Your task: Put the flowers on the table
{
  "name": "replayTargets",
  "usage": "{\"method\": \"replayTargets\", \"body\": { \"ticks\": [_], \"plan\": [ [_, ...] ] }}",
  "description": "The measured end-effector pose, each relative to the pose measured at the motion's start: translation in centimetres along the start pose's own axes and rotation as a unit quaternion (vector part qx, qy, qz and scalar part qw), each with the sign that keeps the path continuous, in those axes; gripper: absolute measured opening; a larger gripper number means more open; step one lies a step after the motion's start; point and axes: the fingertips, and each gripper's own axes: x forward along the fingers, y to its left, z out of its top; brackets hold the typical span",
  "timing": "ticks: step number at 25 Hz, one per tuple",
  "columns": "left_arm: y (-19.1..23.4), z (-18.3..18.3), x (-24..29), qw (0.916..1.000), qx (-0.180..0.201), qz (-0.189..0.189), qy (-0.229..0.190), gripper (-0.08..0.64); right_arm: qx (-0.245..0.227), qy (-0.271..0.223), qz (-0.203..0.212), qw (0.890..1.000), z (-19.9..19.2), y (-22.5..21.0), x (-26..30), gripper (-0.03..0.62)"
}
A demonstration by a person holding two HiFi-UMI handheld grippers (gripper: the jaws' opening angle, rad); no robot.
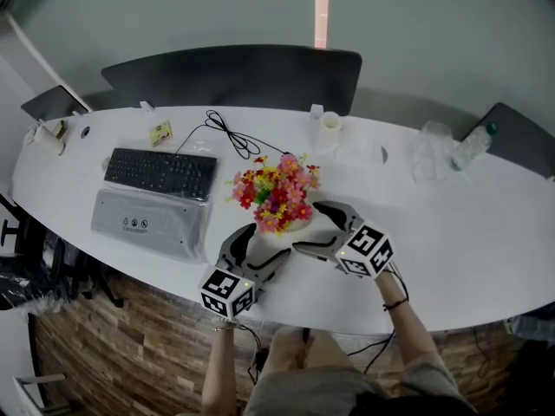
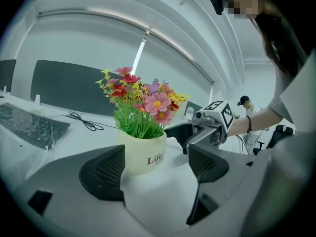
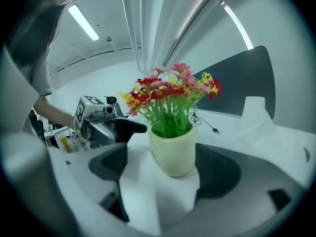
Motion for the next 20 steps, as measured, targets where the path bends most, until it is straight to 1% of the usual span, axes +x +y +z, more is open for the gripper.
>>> {"method": "replayTargets", "body": {
  "ticks": [3, 4, 5, 6, 10, 13, 15, 18, 20],
  "plan": [
    [-1.2, 0.6, -0.4, 1.0, 0.004, -0.004, -0.006, 0.398, -0.001, -0.009, 0.0, 1.0, 0.7, 1.1, -0.6, 0.438],
    [-1.6, 0.8, -0.5, 0.9999, 0.006, -0.005, -0.008, 0.392, -0.002, -0.014, -0.003, 1.0, 0.9, 1.4, -0.9, 0.409],
    [-1.9, 1.0, -0.7, 0.9999, 0.008, -0.006, -0.01, 0.384, -0.001, -0.021, -0.006, 1.0, 1.3, 1.6, -1.2, 0.354],
    [-2.3, 1.2, -0.9, 0.9998, 0.008, -0.007, -0.014, 0.376, 0.002, -0.03, -0.009, 1.0, 1.6, 1.9, -1.5, 0.315],
    [-3.8, 2.2, -1.5, 0.9997, 0.012, -0.01, -0.019, 0.324, 0.008, -0.05, -0.012, 0.999, 2.5, 2.9, -2.6, 0.244],
    [-4.7, 2.8, -1.9, 0.9994, 0.022, -0.016, -0.022, 0.284, 0.015, -0.065, -0.017, 0.998, 3.1, 3.8, -3.4, 0.169],
    [-5.4, 3.2, -2.2, 0.9993, 0.021, -0.019, -0.026, 0.272, 0.023, -0.074, -0.015, 0.997, 3.3, 4.3, -3.8, 0.137],
    [-6.3, 3.7, -2.6, 0.9992, 0.02, -0.022, -0.028, 0.255, 0.032, -0.083, -0.014, 0.996, 3.7, 5.0, -4.2, 0.107],
    [-6.8, 4.0, -2.9, 0.999, 0.021, -0.022, -0.033, 0.23, 0.034, -0.092, -0.015, 0.995, 4.0, 5.5, -4.6, 0.088]
  ]
}}
